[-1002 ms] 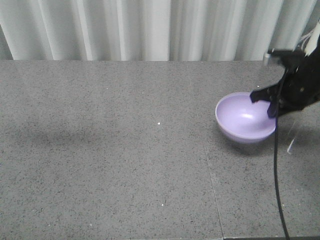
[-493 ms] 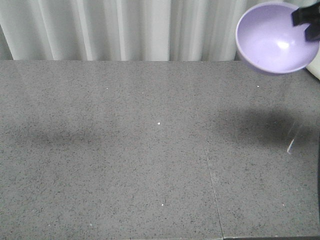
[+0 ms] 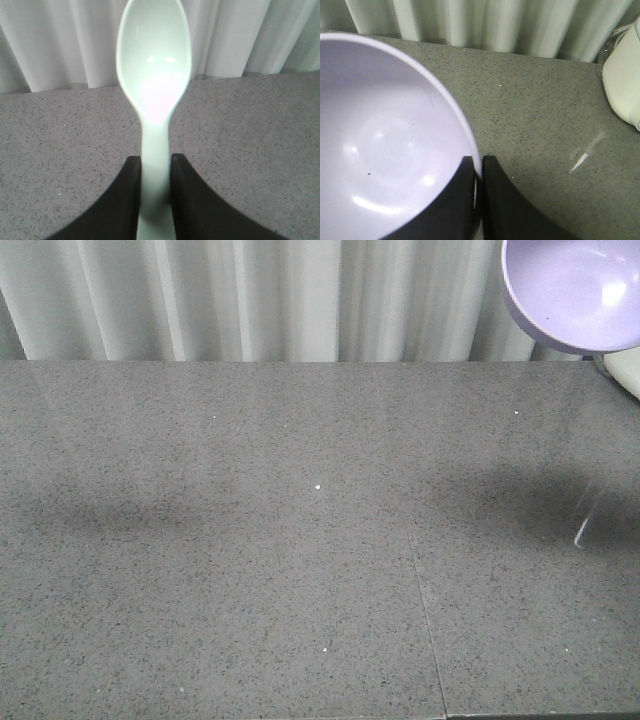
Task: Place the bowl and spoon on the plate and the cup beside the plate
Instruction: 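Lift the lavender bowl off the counter with the right gripper, then drive the base, holding spoon and bowl, toward the counter with the plate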
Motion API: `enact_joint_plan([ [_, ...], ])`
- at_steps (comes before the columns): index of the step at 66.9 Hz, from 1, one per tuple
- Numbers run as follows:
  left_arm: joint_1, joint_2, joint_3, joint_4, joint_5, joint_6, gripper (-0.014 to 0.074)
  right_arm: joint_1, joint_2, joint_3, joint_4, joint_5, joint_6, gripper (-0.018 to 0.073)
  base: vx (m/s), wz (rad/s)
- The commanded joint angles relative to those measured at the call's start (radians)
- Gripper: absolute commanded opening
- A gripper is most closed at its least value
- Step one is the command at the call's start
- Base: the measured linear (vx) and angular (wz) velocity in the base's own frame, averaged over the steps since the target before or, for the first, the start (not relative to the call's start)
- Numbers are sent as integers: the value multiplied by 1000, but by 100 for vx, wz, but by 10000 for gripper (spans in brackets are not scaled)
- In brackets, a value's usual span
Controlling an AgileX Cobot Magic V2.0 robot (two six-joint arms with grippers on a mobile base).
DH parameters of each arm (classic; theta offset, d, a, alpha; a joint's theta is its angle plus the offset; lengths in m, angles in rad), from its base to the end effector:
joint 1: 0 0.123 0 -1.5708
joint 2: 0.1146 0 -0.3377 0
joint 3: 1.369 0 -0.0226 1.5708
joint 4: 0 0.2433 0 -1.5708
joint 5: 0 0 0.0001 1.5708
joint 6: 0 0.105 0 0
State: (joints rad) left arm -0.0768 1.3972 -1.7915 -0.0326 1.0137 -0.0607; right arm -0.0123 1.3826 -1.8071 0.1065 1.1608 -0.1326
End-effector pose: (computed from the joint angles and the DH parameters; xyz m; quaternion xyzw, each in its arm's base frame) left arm 0.2746 -0.0240 0.5395 0.0064 0.8680 -0.0503 0.4939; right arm 0.2597 0.0070 0.5356 -0.0565 0.8926 0.0209 0.4468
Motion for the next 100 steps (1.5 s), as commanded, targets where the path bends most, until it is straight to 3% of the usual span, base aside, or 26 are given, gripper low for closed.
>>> enact_joint_plan([
  [1,-6,-28,-24,-9,-59,0,-6,-3,-28,-30,0,-70,-6,-11,0,0],
  [100,-6,-28,-24,-9,-59,0,-6,-3,-28,-28,1,-70,-6,-11,-1,-6],
])
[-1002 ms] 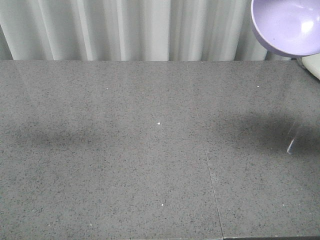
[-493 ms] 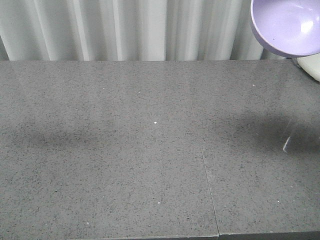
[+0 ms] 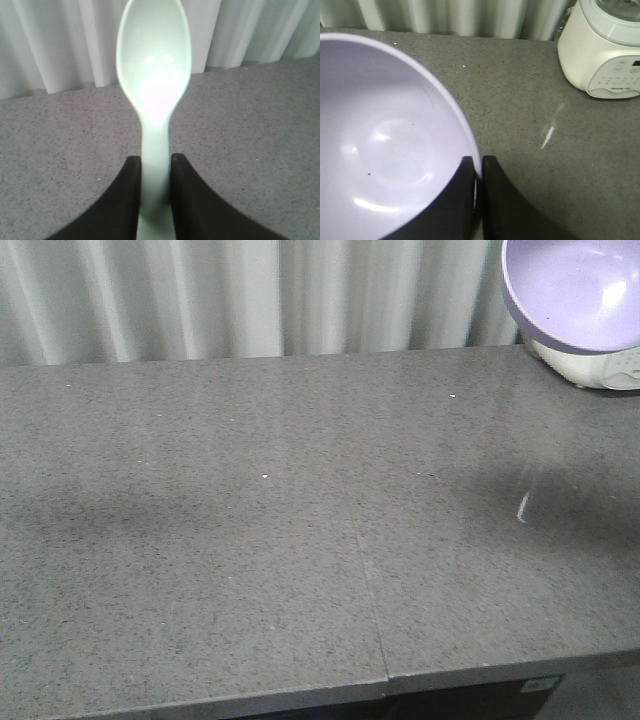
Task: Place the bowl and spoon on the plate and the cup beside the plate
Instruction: 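Drive the base, holding spoon and bowl, toward the counter with the plate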
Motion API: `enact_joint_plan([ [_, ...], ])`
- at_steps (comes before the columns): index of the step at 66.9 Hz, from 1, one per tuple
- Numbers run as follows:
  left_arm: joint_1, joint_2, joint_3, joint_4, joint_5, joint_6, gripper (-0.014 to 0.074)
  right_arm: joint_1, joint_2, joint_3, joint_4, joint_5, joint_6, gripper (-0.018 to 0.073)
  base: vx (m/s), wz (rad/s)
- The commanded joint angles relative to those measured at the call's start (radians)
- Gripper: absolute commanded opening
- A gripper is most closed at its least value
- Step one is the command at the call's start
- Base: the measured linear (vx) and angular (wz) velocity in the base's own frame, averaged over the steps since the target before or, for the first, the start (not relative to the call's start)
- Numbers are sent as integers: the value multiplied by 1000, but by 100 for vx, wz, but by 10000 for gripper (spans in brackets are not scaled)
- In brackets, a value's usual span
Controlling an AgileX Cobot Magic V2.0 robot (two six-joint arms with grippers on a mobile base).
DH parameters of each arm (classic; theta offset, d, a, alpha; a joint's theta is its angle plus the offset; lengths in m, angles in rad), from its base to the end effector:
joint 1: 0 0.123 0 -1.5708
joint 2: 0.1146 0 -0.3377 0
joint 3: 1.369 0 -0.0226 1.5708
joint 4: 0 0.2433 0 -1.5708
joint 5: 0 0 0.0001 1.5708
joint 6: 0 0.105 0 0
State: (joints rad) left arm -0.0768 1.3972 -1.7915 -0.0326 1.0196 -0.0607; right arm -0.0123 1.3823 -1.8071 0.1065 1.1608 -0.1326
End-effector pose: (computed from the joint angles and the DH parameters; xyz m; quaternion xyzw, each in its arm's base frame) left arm 0.2743 -0.0240 0.5390 0.0064 0.8695 -0.0502 0.4914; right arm 0.2595 0.0070 0.5356 -0.0565 0.8926 0.0209 0.4469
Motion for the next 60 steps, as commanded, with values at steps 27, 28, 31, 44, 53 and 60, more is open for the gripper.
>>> enact_joint_plan([
  [27,-6,-28,-24,-9,-65,0,-6,-3,-28,-28,1,-67,-6,-11,-8,-37],
  [28,-6,-28,-24,-9,-65,0,-6,-3,-28,-28,1,-67,-6,-11,-11,-51],
  [31,-6,-28,-24,-9,-65,0,-6,-3,-28,-28,1,-66,-6,-11,-11,-54],
  [44,-6,-28,-24,-9,-65,0,-6,-3,-28,-28,0,-66,-6,-11,-13,-62],
  [53,-6,-28,-24,-9,-65,0,-6,-3,-28,-28,0,-66,-6,-11,-15,-68],
  [60,-6,-28,-24,-9,-65,0,-6,-3,-28,-28,0,-66,-6,-11,-15,-69],
])
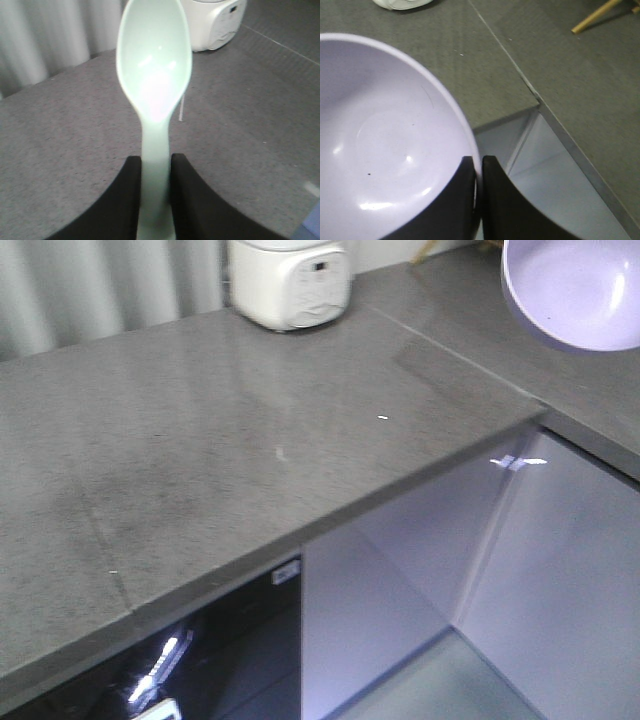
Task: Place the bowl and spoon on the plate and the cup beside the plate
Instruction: 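Drive the base, holding spoon and bowl, toward the counter with the plate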
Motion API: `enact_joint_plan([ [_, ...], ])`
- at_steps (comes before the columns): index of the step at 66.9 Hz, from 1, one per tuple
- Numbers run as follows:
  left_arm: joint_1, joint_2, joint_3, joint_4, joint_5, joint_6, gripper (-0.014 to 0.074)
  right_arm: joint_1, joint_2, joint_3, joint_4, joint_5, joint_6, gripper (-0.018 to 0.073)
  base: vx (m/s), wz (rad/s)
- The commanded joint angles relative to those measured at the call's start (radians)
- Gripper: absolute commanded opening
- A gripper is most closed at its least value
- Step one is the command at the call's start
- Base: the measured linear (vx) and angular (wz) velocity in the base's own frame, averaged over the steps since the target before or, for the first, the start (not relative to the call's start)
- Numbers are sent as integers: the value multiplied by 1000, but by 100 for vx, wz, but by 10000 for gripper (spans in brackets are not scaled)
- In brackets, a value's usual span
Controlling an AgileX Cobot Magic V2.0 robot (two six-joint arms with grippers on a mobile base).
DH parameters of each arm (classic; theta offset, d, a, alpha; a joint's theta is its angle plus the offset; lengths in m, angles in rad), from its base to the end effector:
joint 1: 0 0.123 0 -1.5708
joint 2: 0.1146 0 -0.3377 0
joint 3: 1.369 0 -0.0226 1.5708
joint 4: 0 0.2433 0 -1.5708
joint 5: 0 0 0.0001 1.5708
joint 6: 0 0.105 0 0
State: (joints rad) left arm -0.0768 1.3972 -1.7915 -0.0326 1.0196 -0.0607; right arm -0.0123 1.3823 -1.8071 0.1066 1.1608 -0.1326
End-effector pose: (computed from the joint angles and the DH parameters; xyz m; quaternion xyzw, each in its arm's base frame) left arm 0.2743 -0.0240 0.5390 0.0064 0.8695 -0.0502 0.4914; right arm 0.2595 0.0071 0.5356 -0.0565 0.8926 0.0209 0.4469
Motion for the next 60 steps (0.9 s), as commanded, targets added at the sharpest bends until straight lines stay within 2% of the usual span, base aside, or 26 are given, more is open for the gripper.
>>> enact_joint_plan([
  [1,-6,-28,-24,-9,-65,0,-6,-3,-28,-28,0,-66,-6,-11,-15,-66],
  [60,-6,-28,-24,-9,-65,0,-6,-3,-28,-28,0,-66,-6,-11,-8,-52],
])
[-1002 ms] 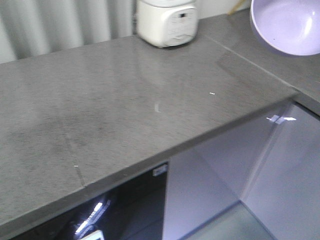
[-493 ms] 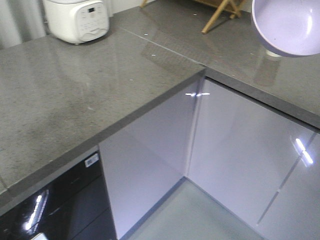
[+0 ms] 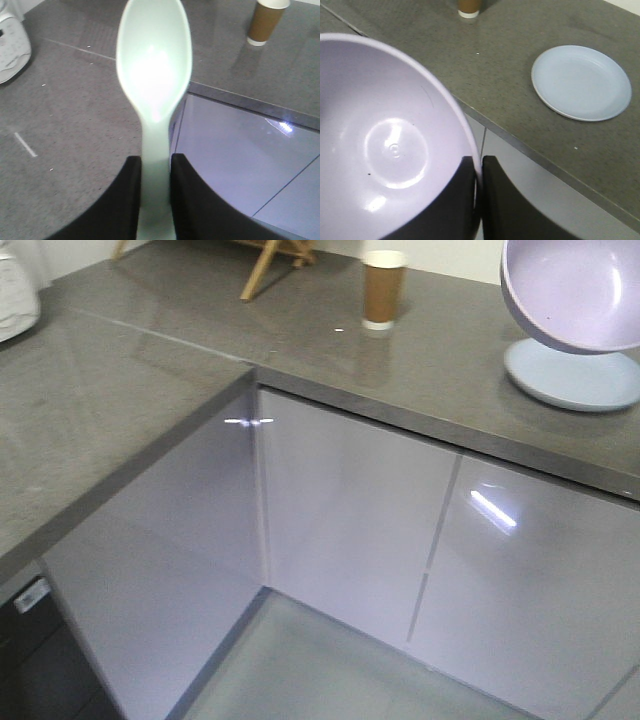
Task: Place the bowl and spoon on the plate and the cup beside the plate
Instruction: 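Drive the base, holding spoon and bowl, toward the counter with the plate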
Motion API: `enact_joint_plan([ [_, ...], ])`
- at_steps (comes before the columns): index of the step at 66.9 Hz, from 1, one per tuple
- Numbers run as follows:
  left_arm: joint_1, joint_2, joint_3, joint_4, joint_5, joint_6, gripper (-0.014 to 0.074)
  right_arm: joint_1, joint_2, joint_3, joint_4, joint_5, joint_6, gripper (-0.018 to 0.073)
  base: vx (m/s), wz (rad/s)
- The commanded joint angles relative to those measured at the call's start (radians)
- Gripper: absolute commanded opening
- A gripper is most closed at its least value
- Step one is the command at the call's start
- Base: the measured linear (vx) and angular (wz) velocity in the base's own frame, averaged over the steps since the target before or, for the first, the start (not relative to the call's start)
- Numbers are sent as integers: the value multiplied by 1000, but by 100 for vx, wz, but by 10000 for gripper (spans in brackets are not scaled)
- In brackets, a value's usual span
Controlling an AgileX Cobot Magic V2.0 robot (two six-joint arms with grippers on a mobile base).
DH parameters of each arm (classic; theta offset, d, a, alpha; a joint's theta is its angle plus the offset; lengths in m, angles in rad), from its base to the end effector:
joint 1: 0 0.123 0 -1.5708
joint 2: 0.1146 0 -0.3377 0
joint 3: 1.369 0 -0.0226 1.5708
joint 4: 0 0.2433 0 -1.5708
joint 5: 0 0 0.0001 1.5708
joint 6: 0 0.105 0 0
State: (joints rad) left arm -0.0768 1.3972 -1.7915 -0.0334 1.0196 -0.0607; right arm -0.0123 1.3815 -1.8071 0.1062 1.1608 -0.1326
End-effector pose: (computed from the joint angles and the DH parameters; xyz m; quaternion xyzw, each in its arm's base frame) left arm 0.2743 -0.0241 0.5390 0.0064 0.8695 -0.0506 0.4913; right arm 0.2592 0.0070 0.5358 -0.0565 0.8924 0.0207 0.4472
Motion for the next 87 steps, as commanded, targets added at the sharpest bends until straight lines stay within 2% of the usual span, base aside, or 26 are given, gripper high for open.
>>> enact_joint_plan([
  [1,-6,-28,-24,-8,-65,0,-6,-3,-27,-28,0,-66,-6,-11,0,-58],
  [23,-6,-25,-24,-8,-65,0,-6,-3,-27,-28,1,-66,-6,-11,2,-42],
  [87,-6,-25,-24,-8,-65,0,-6,-3,-27,-28,1,-65,-6,-11,3,-8],
])
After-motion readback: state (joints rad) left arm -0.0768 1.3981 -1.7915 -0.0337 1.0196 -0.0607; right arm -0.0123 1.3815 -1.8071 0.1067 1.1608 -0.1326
